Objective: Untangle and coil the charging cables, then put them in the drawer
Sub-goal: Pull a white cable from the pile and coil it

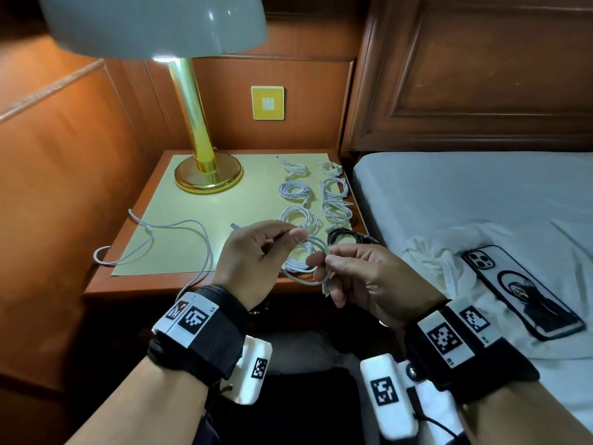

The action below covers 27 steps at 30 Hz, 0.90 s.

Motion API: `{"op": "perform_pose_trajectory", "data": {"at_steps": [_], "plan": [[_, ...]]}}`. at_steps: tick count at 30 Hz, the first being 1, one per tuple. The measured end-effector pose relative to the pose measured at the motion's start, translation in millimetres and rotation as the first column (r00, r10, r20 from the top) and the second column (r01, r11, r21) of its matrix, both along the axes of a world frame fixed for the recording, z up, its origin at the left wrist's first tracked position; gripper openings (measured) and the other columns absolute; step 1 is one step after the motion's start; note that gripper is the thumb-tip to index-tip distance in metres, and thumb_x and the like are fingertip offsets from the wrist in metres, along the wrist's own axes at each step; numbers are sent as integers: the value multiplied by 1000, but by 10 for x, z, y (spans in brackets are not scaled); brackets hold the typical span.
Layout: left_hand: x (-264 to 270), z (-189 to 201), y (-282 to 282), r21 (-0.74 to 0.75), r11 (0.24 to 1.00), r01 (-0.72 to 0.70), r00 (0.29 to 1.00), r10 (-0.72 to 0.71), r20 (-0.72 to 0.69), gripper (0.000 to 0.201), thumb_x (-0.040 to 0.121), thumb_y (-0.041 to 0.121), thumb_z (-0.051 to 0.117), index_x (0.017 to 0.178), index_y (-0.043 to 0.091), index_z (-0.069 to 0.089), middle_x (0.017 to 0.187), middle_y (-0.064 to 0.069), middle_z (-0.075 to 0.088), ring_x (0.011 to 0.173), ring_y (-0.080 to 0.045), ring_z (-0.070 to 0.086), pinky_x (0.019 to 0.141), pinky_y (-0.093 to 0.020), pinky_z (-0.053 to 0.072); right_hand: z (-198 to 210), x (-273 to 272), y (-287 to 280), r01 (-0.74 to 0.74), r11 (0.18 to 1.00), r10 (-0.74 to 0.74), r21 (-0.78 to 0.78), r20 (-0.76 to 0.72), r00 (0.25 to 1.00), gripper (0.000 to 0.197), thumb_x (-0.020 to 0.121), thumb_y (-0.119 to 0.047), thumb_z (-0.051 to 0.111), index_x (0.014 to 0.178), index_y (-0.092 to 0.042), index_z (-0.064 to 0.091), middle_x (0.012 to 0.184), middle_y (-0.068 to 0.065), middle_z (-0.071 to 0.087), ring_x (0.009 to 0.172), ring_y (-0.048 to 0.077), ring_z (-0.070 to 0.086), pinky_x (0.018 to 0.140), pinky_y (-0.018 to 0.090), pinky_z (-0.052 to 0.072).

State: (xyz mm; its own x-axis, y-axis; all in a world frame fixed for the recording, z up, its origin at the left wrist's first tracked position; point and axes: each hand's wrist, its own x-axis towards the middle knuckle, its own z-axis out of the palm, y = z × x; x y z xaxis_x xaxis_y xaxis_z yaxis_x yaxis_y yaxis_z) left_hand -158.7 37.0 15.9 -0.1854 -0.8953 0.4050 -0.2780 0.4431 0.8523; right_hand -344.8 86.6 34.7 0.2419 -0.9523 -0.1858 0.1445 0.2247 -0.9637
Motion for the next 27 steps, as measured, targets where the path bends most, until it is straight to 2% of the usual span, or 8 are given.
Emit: {"op": "perform_pose_trajectory", "data": {"at_steps": [4, 7, 9, 13, 16, 19, 22, 27], "plan": [[13, -3, 1, 33, 999, -1, 1000, 1, 4, 26, 89, 42, 61, 93, 22, 76, 70, 20, 67, 62, -3, 54, 60, -18, 45, -28, 15, -24, 123, 992, -122, -29, 15, 992, 19, 99, -5, 52, 95, -1, 70, 76, 7, 65, 53, 10, 54, 52, 22, 46], [30, -22, -23, 146, 989, 32, 999, -36, 27, 12, 95, 26, 64, 97, 29, 75, 73, 15, 70, 55, -6, 49, 56, -20, 42, 9, -55, -65, 241, 970, -240, 4, 137, 961, 17, 97, -8, 53, 93, 0, 68, 74, 6, 63, 53, 10, 51, 52, 21, 45], [107, -28, -64, 142, 990, 3, 996, -16, 92, 16, 95, 19, 66, 95, 31, 76, 73, 15, 71, 60, -1, 55, 62, -15, 43, 54, -162, -90, 312, 950, -307, 7, 214, 928, 17, 92, -15, 56, 92, -3, 68, 75, 5, 62, 52, 9, 49, 52, 22, 45], [308, -25, -175, 64, 986, -157, 979, 146, 145, 11, 93, 23, 70, 94, 31, 77, 84, 15, 74, 78, -5, 66, 67, -16, 50, 90, -376, -114, 401, 916, -391, 13, 258, 884, 17, 94, -17, 54, 92, -6, 67, 76, 4, 61, 50, 8, 48, 52, 22, 44], [327, -58, -183, -52, 975, -214, 960, 220, 171, 14, 92, 15, 70, 97, 27, 76, 91, 10, 73, 79, -10, 65, 69, -19, 52, 89, -400, -111, 395, 919, -384, 9, 252, 888, 15, 90, -18, 55, 91, -7, 66, 76, 4, 61, 50, 8, 48, 53, 23, 43], [311, -73, -165, -210, 942, -263, 937, 301, 176, 15, 92, 9, 69, 100, 19, 76, 93, 3, 71, 77, -3, 61, 68, -6, 45, 69, -365, -93, 367, 930, -355, -6, 236, 905, 14, 88, -19, 56, 87, -8, 66, 76, 6, 60, 50, 10, 47, 56, 26, 40], [297, -34, -138, -245, 919, -310, 918, 356, 174, 12, 90, 9, 71, 97, 18, 77, 89, 4, 70, 72, 0, 59, 67, -1, 41, 66, -311, -77, 356, 933, -342, -41, 194, 919, 16, 89, -17, 56, 82, -8, 67, 76, 8, 61, 50, 13, 47, 57, 27, 41], [90, -3, 63, -266, 959, -93, 936, 176, 305, 12, 81, 9, 81, 89, 18, 81, 82, 10, 72, 66, 7, 56, 72, -2, 43, 62, -196, -34, 359, 917, -353, -173, 64, 933, 21, 92, -10, 58, 76, -10, 71, 75, 13, 65, 52, 18, 50, 54, 22, 47]]}}
